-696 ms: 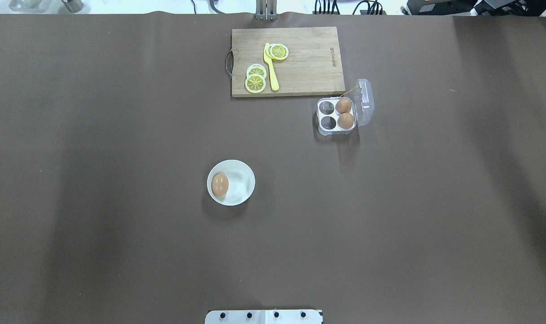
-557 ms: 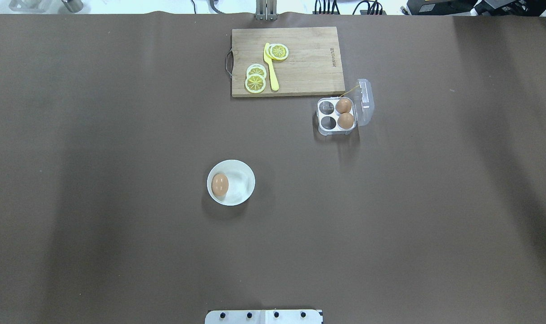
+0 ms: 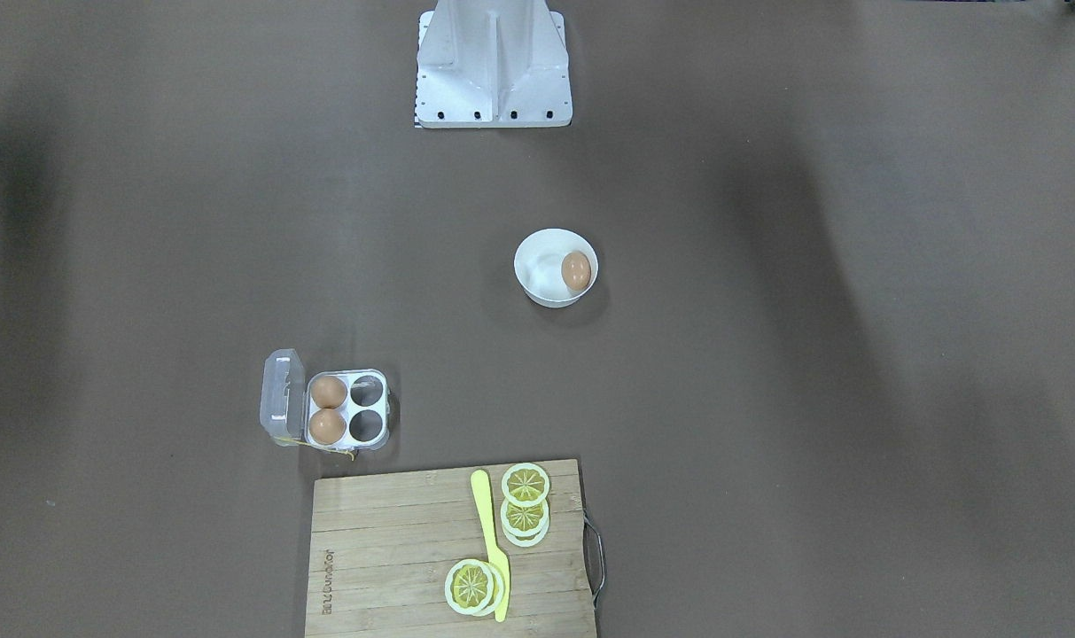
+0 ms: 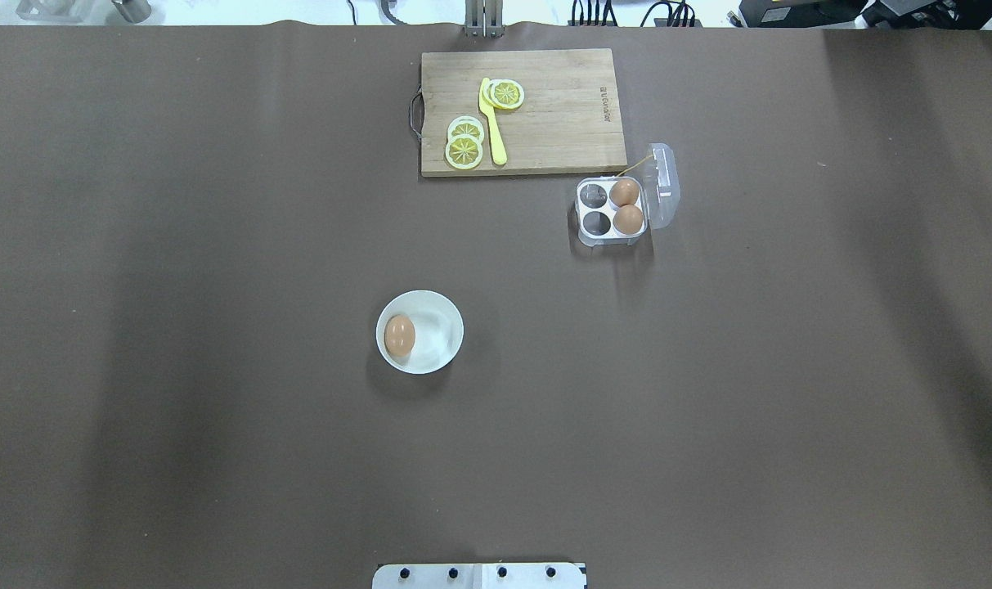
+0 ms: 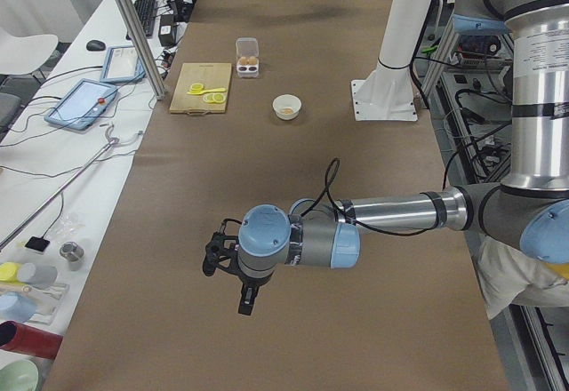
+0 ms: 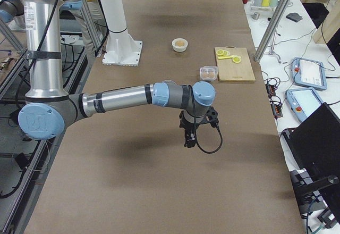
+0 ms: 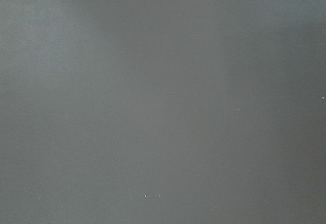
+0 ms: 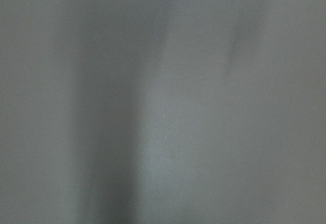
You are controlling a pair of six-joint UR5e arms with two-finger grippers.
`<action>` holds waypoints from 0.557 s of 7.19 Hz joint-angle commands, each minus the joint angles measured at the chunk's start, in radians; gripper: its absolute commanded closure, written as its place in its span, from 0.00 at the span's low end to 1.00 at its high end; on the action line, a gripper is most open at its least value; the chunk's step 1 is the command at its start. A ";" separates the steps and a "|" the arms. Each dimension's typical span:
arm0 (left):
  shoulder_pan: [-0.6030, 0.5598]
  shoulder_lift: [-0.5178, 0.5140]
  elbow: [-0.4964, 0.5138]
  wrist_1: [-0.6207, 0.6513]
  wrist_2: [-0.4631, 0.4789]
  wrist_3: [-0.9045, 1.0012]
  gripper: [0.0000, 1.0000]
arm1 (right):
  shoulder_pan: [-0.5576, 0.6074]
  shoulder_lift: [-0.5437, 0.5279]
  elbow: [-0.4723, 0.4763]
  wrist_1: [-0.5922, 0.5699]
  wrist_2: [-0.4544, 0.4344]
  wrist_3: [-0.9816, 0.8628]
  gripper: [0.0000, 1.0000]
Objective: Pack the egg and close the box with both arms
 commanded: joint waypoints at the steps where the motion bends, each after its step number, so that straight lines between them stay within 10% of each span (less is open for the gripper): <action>1: 0.070 -0.032 -0.045 0.004 -0.017 -0.013 0.02 | 0.000 -0.001 0.001 -0.001 0.005 0.000 0.00; 4: 0.193 -0.103 -0.125 0.024 -0.088 -0.190 0.02 | 0.000 -0.001 -0.002 -0.001 0.003 0.002 0.00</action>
